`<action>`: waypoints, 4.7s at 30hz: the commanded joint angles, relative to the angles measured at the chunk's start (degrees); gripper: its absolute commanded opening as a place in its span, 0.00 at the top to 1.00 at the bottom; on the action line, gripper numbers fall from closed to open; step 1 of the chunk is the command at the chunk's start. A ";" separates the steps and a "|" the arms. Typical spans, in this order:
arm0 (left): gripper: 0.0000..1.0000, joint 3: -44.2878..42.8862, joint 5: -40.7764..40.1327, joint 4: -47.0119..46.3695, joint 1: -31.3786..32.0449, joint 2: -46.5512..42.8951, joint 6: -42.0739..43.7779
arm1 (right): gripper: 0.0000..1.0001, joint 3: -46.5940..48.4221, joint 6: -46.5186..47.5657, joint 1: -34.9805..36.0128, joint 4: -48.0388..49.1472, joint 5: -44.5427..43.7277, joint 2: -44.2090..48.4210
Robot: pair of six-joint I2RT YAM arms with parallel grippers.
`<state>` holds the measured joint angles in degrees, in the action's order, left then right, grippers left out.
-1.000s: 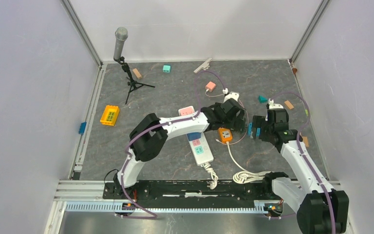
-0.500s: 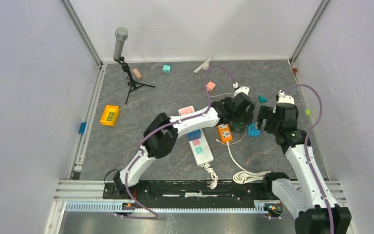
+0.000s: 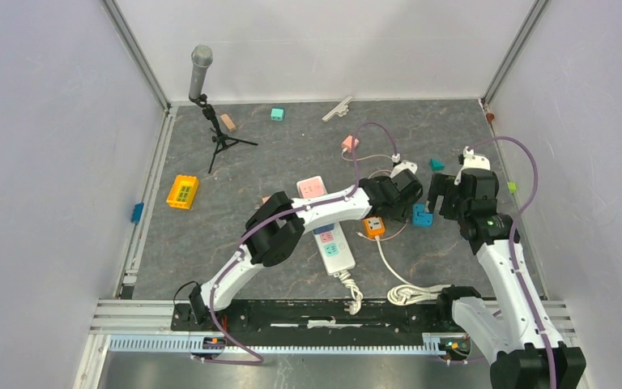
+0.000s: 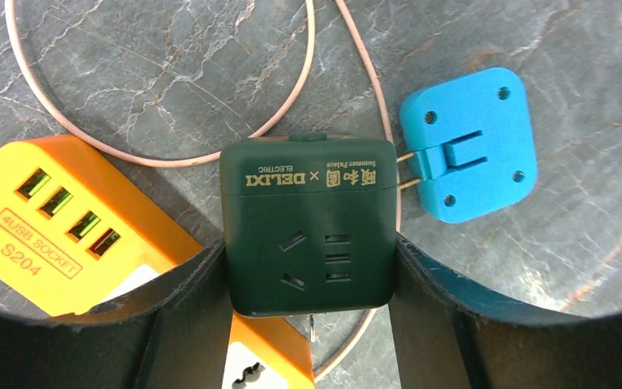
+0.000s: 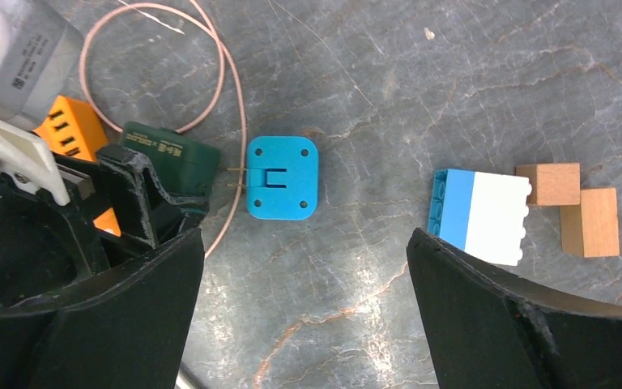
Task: Insert the plug
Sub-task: Pick up the plug from the center of the board.
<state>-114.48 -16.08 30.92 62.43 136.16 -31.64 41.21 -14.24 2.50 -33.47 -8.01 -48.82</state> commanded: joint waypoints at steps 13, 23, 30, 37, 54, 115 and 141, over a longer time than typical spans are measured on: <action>0.55 38.66 29.97 -36.98 -13.82 -44.21 -1.77 | 0.02 13.64 3.63 -0.05 2.99 31.13 -2.53; 0.56 63.49 46.31 -48.28 -24.43 -70.44 1.31 | 0.02 6.59 -2.34 4.29 20.88 53.00 -3.09; 0.53 69.10 53.78 -47.17 -24.78 -80.23 9.02 | 0.02 7.45 -0.14 12.79 27.86 55.32 -4.61; 0.54 69.82 54.57 -46.68 -24.80 -80.88 4.71 | 0.02 5.76 8.04 13.66 36.41 56.57 -1.83; 0.56 67.66 73.19 -46.03 -25.34 -74.75 -7.51 | 0.02 -21.07 10.51 15.57 101.51 78.78 2.09; 0.60 58.84 84.06 -24.49 -24.99 -77.56 1.61 | 0.73 3.36 -18.53 38.71 145.52 95.25 -36.62; 0.00 62.45 13.13 -9.17 -25.26 -93.01 14.92 | 1.00 2.74 34.81 26.24 50.76 39.78 -13.28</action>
<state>-53.47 6.11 18.57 37.26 44.21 -18.06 39.99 1.52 28.53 45.34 50.17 -65.12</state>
